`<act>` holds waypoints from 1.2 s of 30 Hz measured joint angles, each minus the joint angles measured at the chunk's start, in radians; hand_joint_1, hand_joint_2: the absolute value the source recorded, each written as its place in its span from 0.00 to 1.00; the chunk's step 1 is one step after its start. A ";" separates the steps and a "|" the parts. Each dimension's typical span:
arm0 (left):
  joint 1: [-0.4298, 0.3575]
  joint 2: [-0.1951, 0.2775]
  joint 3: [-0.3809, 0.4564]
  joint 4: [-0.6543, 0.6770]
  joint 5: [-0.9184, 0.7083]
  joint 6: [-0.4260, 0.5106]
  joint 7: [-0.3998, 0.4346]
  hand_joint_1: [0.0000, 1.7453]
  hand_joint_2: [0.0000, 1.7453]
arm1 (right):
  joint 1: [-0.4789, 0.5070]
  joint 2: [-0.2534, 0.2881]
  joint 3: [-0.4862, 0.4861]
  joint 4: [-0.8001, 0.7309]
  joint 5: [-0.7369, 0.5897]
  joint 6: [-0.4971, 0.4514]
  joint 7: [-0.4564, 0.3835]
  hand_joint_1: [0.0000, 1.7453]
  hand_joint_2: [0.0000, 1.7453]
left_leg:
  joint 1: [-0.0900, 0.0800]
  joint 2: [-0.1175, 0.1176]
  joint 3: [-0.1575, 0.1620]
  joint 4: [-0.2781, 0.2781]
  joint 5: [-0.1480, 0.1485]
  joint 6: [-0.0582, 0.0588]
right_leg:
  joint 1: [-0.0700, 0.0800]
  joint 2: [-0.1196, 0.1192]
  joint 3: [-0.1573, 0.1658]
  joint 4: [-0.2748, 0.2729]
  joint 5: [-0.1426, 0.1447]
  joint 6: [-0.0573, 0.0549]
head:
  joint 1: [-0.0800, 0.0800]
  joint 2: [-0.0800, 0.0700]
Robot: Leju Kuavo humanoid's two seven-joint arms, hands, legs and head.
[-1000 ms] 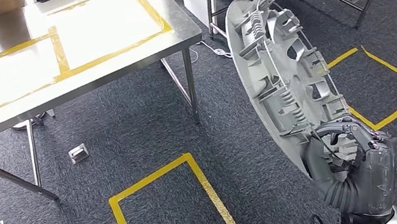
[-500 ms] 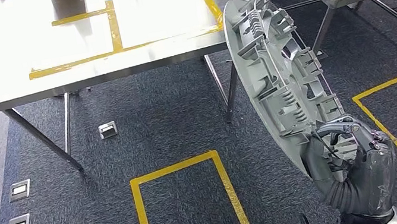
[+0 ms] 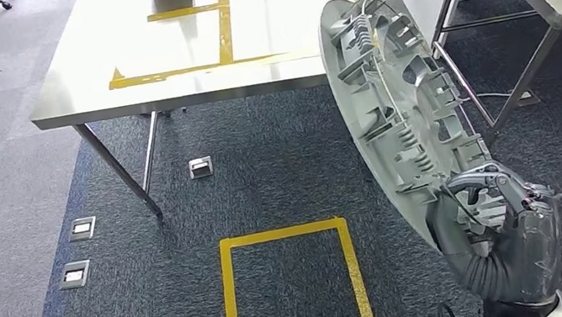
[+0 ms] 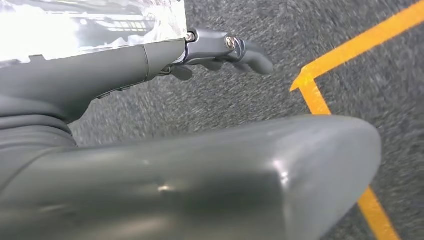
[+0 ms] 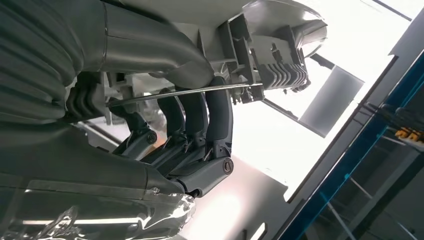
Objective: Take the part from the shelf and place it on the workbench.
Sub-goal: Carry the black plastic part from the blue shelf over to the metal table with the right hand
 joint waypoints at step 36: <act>0.005 0.001 0.000 0.000 -0.004 -0.011 0.030 0.00 1.00 | -0.002 0.000 0.000 0.000 -0.006 -0.011 -0.013 1.00 1.00 | 0.005 0.070 0.072 -0.149 0.082 0.031 | 0.009 -0.097 0.028 0.005 -0.031 0.043 | 0.008 0.000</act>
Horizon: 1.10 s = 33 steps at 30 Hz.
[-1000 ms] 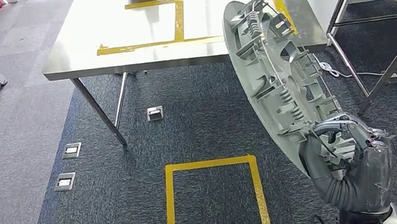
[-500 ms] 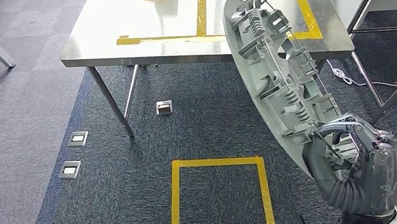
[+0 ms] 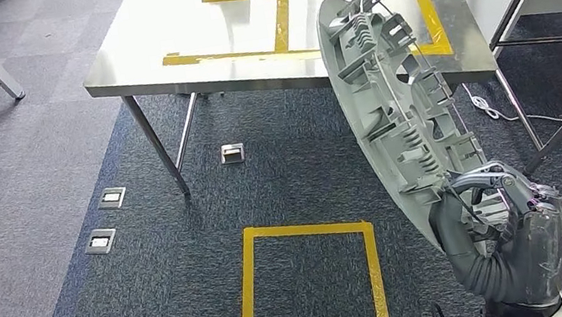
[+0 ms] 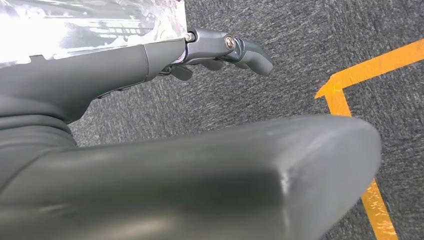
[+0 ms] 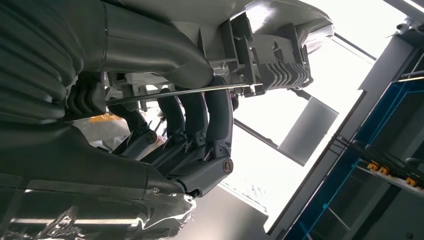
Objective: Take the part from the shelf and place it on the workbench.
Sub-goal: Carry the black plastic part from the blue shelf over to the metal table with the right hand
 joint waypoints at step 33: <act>-0.001 0.000 0.000 0.000 0.000 -0.007 0.000 0.00 1.00 | -0.028 0.000 0.001 0.000 0.003 0.014 0.015 1.00 1.00 | 0.000 0.000 0.000 0.000 0.000 0.000 | 0.000 0.000 0.000 0.001 -0.001 -0.001 | 0.000 0.000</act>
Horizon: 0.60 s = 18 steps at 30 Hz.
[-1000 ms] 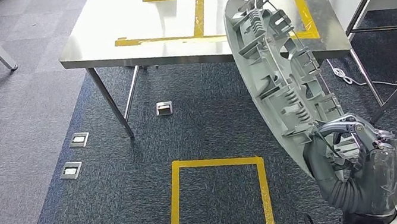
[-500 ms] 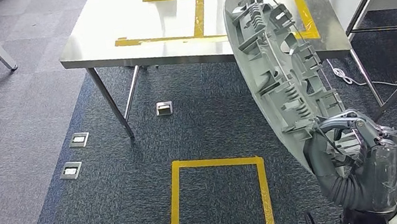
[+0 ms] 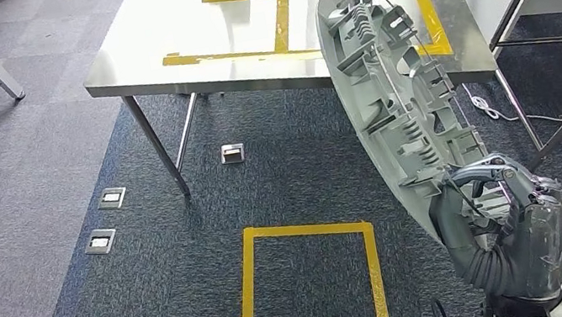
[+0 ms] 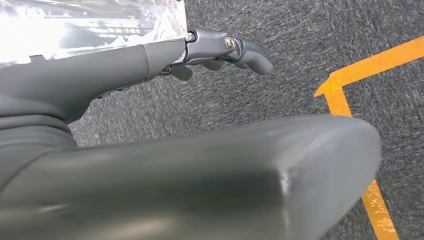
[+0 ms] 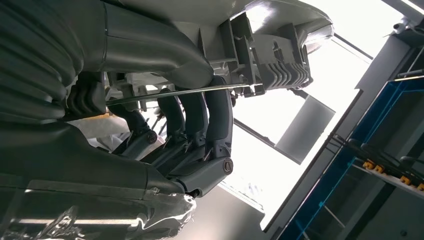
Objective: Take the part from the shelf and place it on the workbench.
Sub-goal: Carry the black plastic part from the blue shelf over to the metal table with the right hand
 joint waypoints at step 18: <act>-0.001 0.001 0.000 0.000 -0.003 -0.002 0.000 0.00 1.00 | -0.014 0.000 0.007 0.000 0.000 0.002 0.007 1.00 1.00 | -0.010 -0.003 0.002 -0.004 -0.003 0.016 | -0.013 -0.003 0.004 -0.004 0.000 0.017 | -0.001 0.000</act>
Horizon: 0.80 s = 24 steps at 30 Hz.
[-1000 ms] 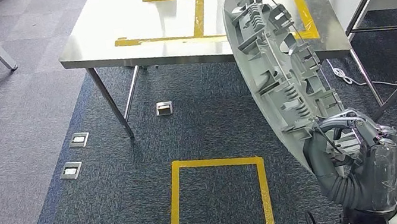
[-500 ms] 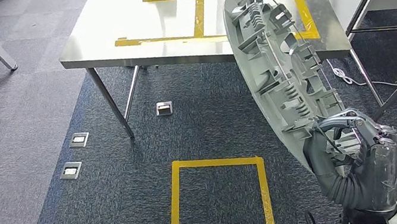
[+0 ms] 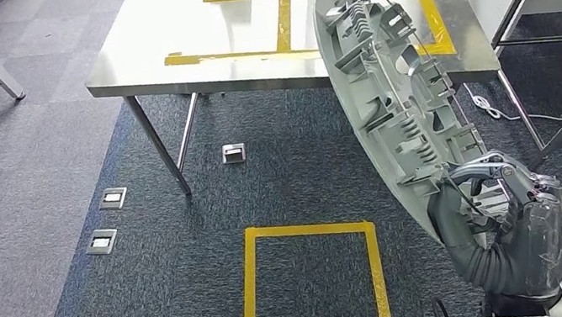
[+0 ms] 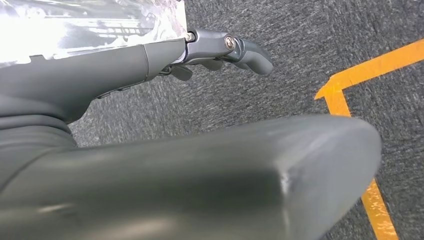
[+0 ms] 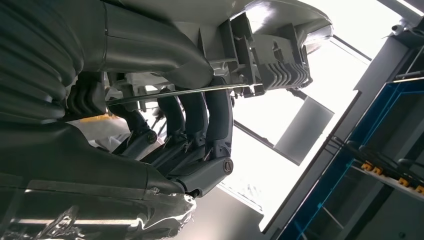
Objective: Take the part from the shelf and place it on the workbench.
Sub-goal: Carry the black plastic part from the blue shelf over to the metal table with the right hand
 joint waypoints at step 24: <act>-0.003 -0.001 0.000 0.000 -0.003 0.000 0.000 0.00 1.00 | 0.002 0.000 0.001 0.000 0.005 0.000 0.004 1.00 1.00 | 0.016 -0.045 -0.105 0.219 -0.055 -0.045 | 0.009 0.095 -0.006 0.017 -0.005 -0.058 | -0.001 0.000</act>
